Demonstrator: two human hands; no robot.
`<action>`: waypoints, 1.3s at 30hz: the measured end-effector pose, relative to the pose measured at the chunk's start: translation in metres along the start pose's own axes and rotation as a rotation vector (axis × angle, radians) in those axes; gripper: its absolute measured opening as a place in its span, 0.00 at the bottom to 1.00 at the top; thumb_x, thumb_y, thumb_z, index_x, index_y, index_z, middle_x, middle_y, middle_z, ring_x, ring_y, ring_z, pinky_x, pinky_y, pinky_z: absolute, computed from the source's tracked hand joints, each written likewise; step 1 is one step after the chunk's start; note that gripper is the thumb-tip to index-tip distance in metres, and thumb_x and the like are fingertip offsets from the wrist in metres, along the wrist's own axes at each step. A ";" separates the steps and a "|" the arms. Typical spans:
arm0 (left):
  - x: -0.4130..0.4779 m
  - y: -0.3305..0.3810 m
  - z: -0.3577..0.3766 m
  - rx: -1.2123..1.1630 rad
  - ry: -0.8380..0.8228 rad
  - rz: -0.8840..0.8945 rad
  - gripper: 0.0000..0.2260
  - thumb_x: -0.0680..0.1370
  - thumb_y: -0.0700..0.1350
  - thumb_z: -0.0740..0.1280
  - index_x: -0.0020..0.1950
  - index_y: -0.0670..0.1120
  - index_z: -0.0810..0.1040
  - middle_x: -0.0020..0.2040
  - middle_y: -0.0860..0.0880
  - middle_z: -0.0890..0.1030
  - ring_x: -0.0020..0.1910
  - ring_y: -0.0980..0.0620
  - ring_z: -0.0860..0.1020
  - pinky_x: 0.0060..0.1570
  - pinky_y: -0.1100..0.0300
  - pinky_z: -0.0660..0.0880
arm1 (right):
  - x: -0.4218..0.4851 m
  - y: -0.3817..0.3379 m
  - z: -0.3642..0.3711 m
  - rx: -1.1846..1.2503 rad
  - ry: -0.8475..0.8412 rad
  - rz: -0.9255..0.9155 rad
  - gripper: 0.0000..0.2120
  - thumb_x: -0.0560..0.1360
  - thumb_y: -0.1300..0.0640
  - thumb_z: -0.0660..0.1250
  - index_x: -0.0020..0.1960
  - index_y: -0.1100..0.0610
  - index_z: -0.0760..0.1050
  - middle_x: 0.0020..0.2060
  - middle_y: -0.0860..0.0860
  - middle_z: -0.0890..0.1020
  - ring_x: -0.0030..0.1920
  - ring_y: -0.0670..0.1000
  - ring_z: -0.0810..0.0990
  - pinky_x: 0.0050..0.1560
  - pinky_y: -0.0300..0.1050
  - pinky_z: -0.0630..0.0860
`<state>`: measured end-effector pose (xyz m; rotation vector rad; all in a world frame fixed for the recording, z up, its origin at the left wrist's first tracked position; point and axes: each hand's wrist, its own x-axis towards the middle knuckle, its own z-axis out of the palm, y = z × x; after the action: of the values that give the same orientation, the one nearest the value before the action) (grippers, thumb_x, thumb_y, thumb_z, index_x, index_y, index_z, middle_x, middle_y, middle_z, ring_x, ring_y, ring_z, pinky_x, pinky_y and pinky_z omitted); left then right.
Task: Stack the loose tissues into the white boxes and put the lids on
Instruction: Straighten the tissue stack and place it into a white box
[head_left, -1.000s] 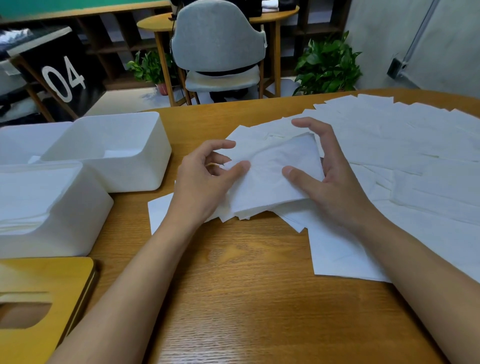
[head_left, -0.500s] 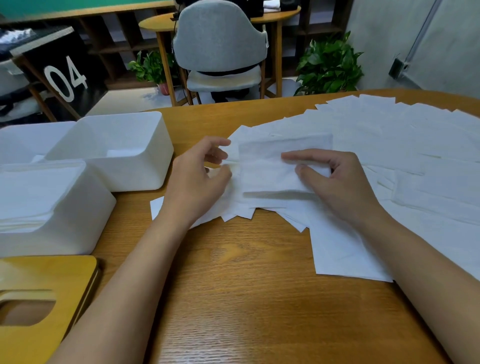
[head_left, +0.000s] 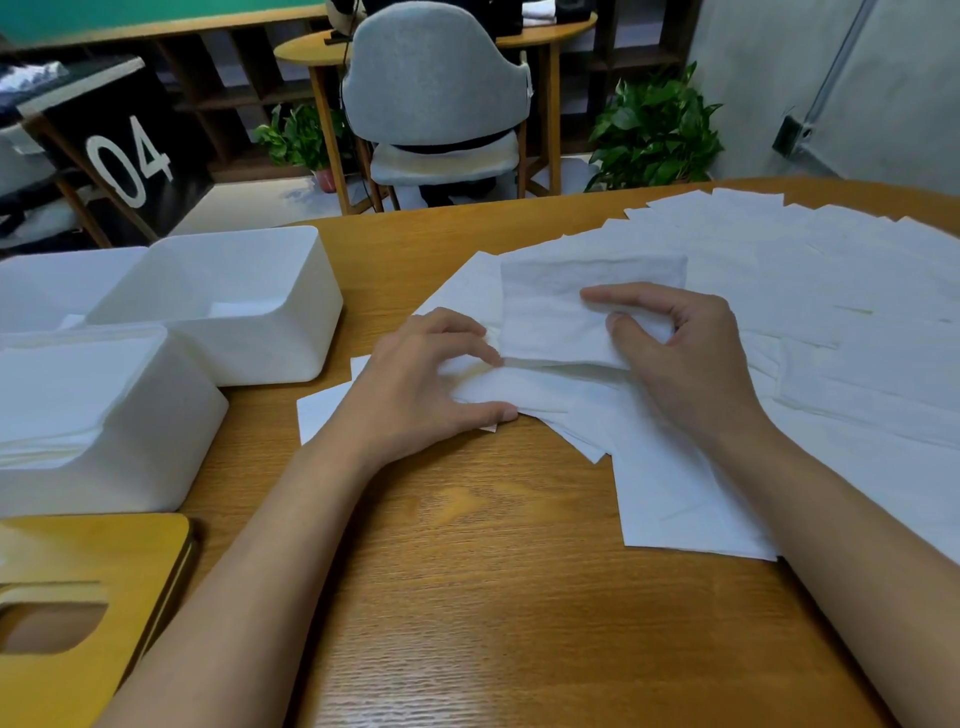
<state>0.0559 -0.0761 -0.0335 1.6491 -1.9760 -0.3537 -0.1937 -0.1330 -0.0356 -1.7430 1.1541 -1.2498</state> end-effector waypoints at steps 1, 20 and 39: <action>0.000 0.000 0.002 -0.013 0.015 0.034 0.18 0.69 0.63 0.80 0.55 0.59 0.86 0.63 0.61 0.78 0.66 0.60 0.74 0.69 0.45 0.71 | 0.000 0.000 0.000 -0.002 -0.003 0.004 0.16 0.81 0.63 0.67 0.57 0.45 0.87 0.57 0.39 0.86 0.62 0.39 0.80 0.63 0.36 0.75; 0.001 0.010 -0.004 -0.473 0.184 0.091 0.04 0.86 0.43 0.64 0.53 0.46 0.78 0.45 0.49 0.81 0.46 0.46 0.79 0.49 0.45 0.77 | 0.000 -0.008 0.000 0.028 -0.100 -0.021 0.10 0.82 0.50 0.69 0.61 0.49 0.85 0.58 0.39 0.86 0.64 0.35 0.79 0.64 0.29 0.71; 0.000 0.023 -0.012 -0.685 0.195 -0.185 0.06 0.77 0.44 0.77 0.52 0.45 0.86 0.43 0.55 0.87 0.41 0.60 0.84 0.34 0.71 0.74 | -0.009 -0.017 0.007 0.190 -0.207 0.059 0.07 0.79 0.55 0.73 0.56 0.47 0.85 0.52 0.40 0.88 0.54 0.42 0.86 0.54 0.38 0.82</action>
<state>0.0434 -0.0697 -0.0113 1.3455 -1.3439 -0.8028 -0.1841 -0.1178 -0.0257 -1.6407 0.9290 -1.0781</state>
